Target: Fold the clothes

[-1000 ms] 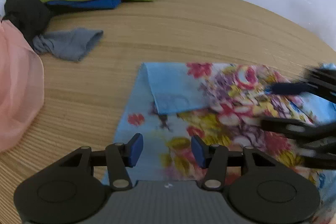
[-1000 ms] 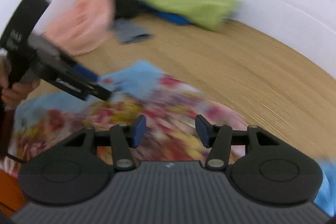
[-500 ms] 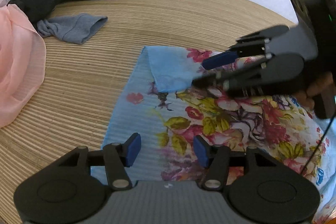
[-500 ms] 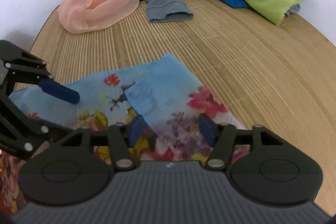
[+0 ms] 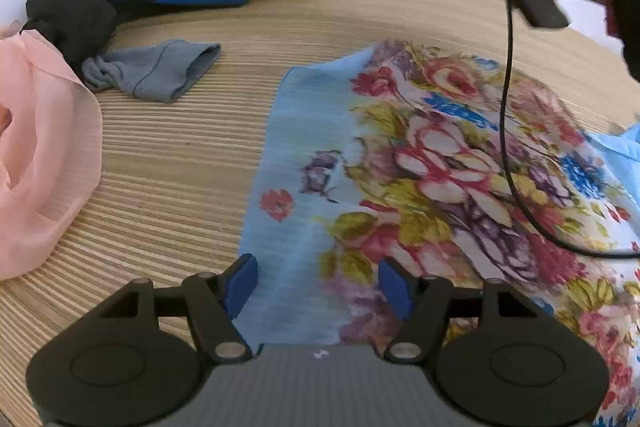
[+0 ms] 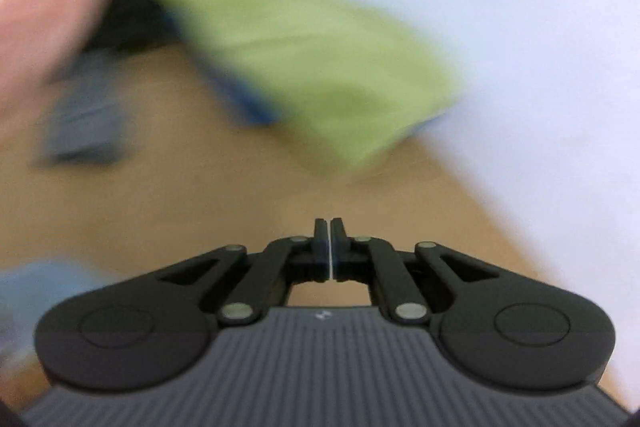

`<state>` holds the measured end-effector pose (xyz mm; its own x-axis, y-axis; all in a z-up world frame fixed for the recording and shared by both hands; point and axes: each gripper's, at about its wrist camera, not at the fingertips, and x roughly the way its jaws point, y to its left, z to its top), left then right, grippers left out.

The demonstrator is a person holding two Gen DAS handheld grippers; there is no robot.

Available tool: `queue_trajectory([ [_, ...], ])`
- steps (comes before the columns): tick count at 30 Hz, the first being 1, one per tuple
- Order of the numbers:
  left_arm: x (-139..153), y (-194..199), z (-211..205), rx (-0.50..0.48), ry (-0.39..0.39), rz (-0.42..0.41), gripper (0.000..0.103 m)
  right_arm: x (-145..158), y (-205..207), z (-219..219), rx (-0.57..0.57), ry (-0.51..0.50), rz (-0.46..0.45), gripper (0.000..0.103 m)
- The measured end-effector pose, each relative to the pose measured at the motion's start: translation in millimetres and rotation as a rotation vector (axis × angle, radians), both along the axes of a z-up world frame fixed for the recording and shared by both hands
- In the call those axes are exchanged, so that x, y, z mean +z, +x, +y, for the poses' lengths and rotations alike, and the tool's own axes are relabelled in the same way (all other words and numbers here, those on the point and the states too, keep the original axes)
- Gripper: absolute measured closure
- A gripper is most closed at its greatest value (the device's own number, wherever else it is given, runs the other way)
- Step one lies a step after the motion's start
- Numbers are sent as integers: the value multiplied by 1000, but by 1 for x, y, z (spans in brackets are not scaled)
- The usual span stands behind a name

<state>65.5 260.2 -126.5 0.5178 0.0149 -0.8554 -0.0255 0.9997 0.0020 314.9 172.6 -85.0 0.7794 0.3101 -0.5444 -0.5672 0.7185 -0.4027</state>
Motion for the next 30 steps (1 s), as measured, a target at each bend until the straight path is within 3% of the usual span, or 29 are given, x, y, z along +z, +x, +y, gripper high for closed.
queue_trajectory([
  [3, 0, 1, 1, 13, -1, 2, 36, 20, 2, -27, 0, 108, 127, 89],
  [6, 2, 3, -2, -7, -2, -1, 36, 28, -25, -69, 56, 164, 246, 72],
  [7, 3, 4, -3, -19, -1, -4, 37, 27, -34, -82, 74, 161, 287, 66],
  [11, 9, 10, -14, -68, 7, -28, 37, 4, -86, -133, 61, 93, 404, 66],
  [14, 11, 10, -24, -104, 9, -35, 37, -9, -134, -171, -18, 101, 418, 66],
  [19, 13, 5, -49, -190, -3, -27, 37, -18, -225, -238, -258, 203, 425, 66],
  [24, 19, -5, -101, -327, -25, -22, 37, -17, -302, -303, -484, 252, 395, 65],
  [30, 30, -27, -192, -489, -46, -46, 37, -16, -354, -371, -696, 283, 323, 65],
])
